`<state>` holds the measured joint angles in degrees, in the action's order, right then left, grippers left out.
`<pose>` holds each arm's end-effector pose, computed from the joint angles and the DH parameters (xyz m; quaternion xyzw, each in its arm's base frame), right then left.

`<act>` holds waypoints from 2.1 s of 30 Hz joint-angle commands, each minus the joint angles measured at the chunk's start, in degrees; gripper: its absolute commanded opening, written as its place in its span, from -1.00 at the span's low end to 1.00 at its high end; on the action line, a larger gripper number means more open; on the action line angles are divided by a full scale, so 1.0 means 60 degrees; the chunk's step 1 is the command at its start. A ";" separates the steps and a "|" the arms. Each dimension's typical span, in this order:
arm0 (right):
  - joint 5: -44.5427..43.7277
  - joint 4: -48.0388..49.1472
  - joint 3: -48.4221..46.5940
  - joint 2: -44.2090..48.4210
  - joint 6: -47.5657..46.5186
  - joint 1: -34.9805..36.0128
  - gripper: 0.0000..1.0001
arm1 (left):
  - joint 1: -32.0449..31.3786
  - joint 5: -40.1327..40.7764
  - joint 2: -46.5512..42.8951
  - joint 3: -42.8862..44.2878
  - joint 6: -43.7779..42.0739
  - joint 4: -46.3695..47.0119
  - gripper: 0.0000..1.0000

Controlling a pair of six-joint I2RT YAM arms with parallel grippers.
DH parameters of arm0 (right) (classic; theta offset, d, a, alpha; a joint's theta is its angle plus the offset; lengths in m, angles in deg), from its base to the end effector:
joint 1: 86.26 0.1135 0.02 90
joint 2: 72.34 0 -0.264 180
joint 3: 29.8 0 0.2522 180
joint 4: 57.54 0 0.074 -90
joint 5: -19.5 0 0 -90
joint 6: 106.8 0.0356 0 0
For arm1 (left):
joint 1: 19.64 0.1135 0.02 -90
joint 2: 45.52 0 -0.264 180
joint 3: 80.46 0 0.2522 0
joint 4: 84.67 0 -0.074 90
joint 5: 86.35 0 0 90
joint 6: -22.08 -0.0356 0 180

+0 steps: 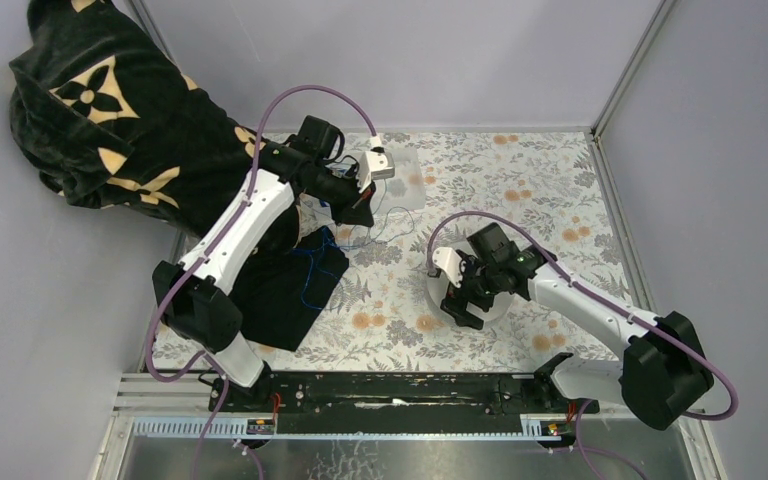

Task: Wrap the cables
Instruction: Pick up the cable reel from the center of the board, then place the cable reel at the center of the board.

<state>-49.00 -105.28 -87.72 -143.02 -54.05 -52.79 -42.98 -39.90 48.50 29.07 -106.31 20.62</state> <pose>0.1858 0.1385 0.2137 -0.5885 0.7473 0.1720 0.2559 0.2957 -0.1543 0.3586 0.5439 0.7180 -0.3223 0.2913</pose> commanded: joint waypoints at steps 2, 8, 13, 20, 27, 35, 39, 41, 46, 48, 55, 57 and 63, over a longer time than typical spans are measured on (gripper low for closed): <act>-0.0694 0.0577 0.0275 0.0061 -0.0244 0.0427 0.99 | 0.0036 -0.0213 0.0197 0.0345 0.0036 -0.0126 -1.00; -0.1303 0.1203 0.0486 -0.0256 -0.0169 0.0689 0.82 | 0.0036 -0.0269 0.0233 0.0442 -0.0266 -0.0129 -1.00; -0.1015 0.1135 0.0020 -0.0014 0.0118 0.0691 0.24 | 0.0036 -0.0459 0.0009 0.0236 -0.0996 -0.0153 -1.00; 0.0161 0.0520 -0.1401 0.0398 0.1067 0.0655 -0.09 | 0.0029 -0.1126 -0.0122 0.0397 -0.2669 -0.1293 -1.00; 0.2275 0.0066 -0.2602 0.0110 0.2107 -0.0216 -0.14 | 0.0045 -0.1644 0.0062 0.0834 -0.5292 -0.3627 -1.00; 0.5558 -0.0564 -0.3629 -0.0785 0.3062 -0.1630 -0.16 | 0.0023 -0.1679 -0.0234 0.0634 -0.5342 -0.3561 -1.00; 0.6205 -0.0938 -0.3871 -0.1390 0.3036 -0.1650 -0.16 | -0.0079 -0.1498 -0.0651 0.0178 -0.4423 -0.2558 -1.00; 0.6238 -0.1660 -0.4235 -0.1875 0.2462 -0.1650 -0.16 | -0.0200 -0.1304 -0.0990 -0.0230 -0.4110 -0.1909 -1.00; 0.6527 -0.3177 -0.4892 -0.2989 0.1417 -0.1642 -0.15 | -0.0632 -0.0787 -0.1713 -0.1120 -0.3583 -0.0678 -1.00; 0.6713 -0.3520 -0.5069 -0.3278 0.1233 -0.1659 -0.14 | -0.0692 -0.0850 -0.1832 -0.1201 -0.3497 -0.0574 -1.00; 0.8062 -0.3946 -0.5457 -0.4163 0.1422 -0.2133 -0.14 | -0.0784 -0.1106 -0.2067 -0.1351 -0.3336 -0.0335 -1.00; 0.8459 -0.4515 -0.5738 -0.4660 0.1021 -0.2217 -0.14 | -0.0784 -0.1119 -0.2104 -0.1419 -0.3293 -0.0226 -1.00; 0.9298 -0.7182 -0.6686 -0.6152 -0.1356 -0.2257 -0.13 | -0.0799 -0.1264 -0.2107 -0.1523 -0.3321 -0.0163 -1.00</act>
<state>-2.27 -134.59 -123.24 -176.35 -51.21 -66.27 -47.39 -45.78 37.15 20.59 -126.51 16.58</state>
